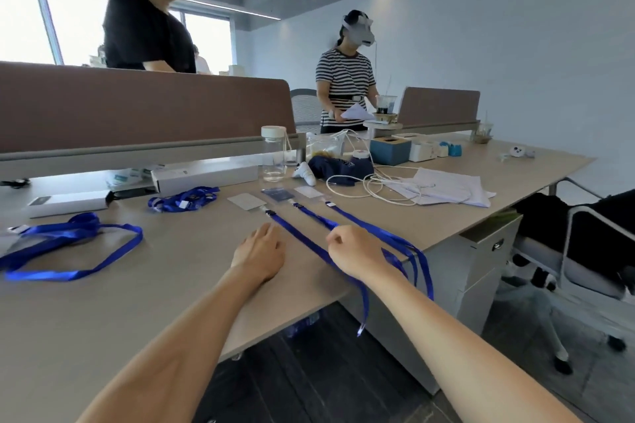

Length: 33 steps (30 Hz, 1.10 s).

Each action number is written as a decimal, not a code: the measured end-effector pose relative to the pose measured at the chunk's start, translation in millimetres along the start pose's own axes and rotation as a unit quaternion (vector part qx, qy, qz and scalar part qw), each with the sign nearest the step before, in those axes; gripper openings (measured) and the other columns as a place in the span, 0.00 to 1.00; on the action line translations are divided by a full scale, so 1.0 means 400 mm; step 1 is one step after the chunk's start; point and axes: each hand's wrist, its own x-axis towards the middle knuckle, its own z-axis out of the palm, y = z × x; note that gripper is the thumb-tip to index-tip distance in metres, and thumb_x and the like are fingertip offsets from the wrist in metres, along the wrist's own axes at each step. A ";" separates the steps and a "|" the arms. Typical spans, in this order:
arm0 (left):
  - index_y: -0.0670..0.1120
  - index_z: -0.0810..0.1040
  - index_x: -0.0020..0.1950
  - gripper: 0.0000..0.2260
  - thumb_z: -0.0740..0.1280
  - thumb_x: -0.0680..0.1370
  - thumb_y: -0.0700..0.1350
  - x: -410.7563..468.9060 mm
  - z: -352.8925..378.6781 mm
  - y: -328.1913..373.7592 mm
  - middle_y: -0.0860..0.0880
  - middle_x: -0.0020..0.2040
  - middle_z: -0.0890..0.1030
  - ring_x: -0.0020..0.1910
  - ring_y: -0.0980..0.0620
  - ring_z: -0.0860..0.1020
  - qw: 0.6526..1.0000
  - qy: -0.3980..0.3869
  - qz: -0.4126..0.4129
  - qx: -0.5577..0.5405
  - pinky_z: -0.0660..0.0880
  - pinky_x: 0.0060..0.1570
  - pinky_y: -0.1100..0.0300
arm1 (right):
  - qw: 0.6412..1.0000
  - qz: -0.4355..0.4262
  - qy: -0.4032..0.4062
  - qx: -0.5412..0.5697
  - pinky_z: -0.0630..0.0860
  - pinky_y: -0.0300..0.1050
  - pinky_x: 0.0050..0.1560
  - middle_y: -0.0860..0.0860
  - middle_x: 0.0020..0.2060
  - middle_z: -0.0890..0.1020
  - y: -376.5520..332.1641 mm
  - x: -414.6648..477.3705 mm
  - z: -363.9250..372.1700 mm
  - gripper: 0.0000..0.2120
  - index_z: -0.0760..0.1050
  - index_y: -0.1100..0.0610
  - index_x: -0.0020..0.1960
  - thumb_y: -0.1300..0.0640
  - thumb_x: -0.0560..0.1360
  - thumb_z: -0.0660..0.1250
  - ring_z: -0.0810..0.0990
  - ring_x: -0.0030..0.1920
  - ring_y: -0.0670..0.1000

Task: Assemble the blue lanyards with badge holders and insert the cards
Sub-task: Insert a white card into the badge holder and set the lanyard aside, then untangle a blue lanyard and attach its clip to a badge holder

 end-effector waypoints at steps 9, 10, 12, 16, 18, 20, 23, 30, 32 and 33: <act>0.47 0.70 0.67 0.17 0.57 0.80 0.46 -0.100 -0.109 -0.207 0.49 0.71 0.68 0.70 0.49 0.64 0.999 0.029 -0.032 0.010 0.67 0.66 0.53 | 0.989 -0.146 -0.015 -0.030 0.79 0.49 0.48 0.49 0.46 0.83 -0.235 0.075 0.250 0.12 0.81 0.52 0.51 0.56 0.77 0.59 0.80 0.47 0.52; 0.47 0.70 0.68 0.17 0.57 0.80 0.47 -0.115 -0.131 -0.254 0.50 0.71 0.68 0.70 0.50 0.64 0.998 0.039 -0.040 0.027 0.66 0.66 0.53 | 0.986 -0.160 -0.024 -0.039 0.78 0.49 0.49 0.50 0.47 0.82 -0.266 0.081 0.282 0.12 0.81 0.52 0.52 0.56 0.77 0.59 0.80 0.48 0.52; 0.48 0.72 0.68 0.17 0.58 0.79 0.47 -0.152 -0.178 -0.355 0.50 0.70 0.69 0.70 0.50 0.64 0.994 0.073 -0.057 0.064 0.65 0.66 0.54 | 0.980 -0.187 -0.036 -0.057 0.76 0.48 0.52 0.50 0.51 0.79 -0.331 0.094 0.346 0.12 0.79 0.53 0.54 0.55 0.77 0.59 0.78 0.53 0.54; 0.45 0.78 0.60 0.14 0.61 0.77 0.43 -0.249 -0.273 -0.530 0.49 0.63 0.77 0.66 0.48 0.70 0.972 0.206 -0.080 0.079 0.68 0.61 0.53 | 0.965 -0.245 -0.049 -0.075 0.71 0.53 0.62 0.54 0.62 0.74 -0.465 0.119 0.457 0.17 0.72 0.55 0.66 0.53 0.78 0.59 0.71 0.64 0.57; 0.45 0.80 0.56 0.14 0.59 0.76 0.44 -0.296 -0.315 -0.602 0.50 0.58 0.80 0.61 0.47 0.74 0.962 0.252 -0.095 0.053 0.71 0.58 0.52 | 0.957 -0.277 -0.057 -0.065 0.68 0.53 0.65 0.54 0.67 0.69 -0.527 0.133 0.503 0.22 0.65 0.55 0.72 0.53 0.80 0.57 0.67 0.68 0.57; 0.46 0.80 0.57 0.14 0.58 0.77 0.44 -0.330 -0.349 -0.677 0.50 0.59 0.80 0.60 0.46 0.75 0.956 0.257 -0.127 0.066 0.72 0.57 0.51 | 0.949 -0.304 -0.070 -0.046 0.67 0.53 0.66 0.52 0.70 0.66 -0.577 0.149 0.542 0.22 0.63 0.53 0.74 0.50 0.81 0.55 0.64 0.70 0.55; 0.48 0.71 0.69 0.18 0.59 0.78 0.43 -0.355 -0.385 -0.771 0.49 0.71 0.70 0.69 0.47 0.67 0.956 0.191 -0.206 0.083 0.67 0.66 0.52 | 0.942 -0.319 -0.097 -0.045 0.67 0.51 0.67 0.51 0.73 0.62 -0.628 0.174 0.587 0.24 0.62 0.50 0.75 0.46 0.81 0.54 0.63 0.72 0.54; 0.54 0.67 0.72 0.20 0.58 0.79 0.49 -0.330 -0.398 -0.813 0.50 0.69 0.72 0.67 0.47 0.69 0.965 0.126 -0.220 0.068 0.66 0.65 0.54 | 0.943 -0.313 -0.111 -0.034 0.64 0.50 0.69 0.53 0.75 0.60 -0.684 0.213 0.625 0.29 0.58 0.54 0.77 0.45 0.79 0.59 0.60 0.75 0.54; 0.53 0.70 0.68 0.18 0.60 0.78 0.48 -0.320 -0.397 -0.822 0.50 0.64 0.75 0.63 0.47 0.72 0.962 0.152 -0.219 0.058 0.69 0.60 0.55 | 0.943 -0.312 -0.113 -0.025 0.63 0.49 0.70 0.53 0.75 0.59 -0.686 0.220 0.628 0.28 0.59 0.54 0.77 0.46 0.79 0.59 0.59 0.75 0.54; 0.52 0.72 0.67 0.17 0.61 0.77 0.47 -0.317 -0.398 -0.824 0.50 0.62 0.76 0.61 0.47 0.72 0.961 0.165 -0.216 0.055 0.69 0.58 0.56 | 0.943 -0.312 -0.113 -0.021 0.63 0.49 0.70 0.53 0.76 0.59 -0.685 0.224 0.631 0.28 0.58 0.54 0.77 0.46 0.80 0.59 0.59 0.75 0.54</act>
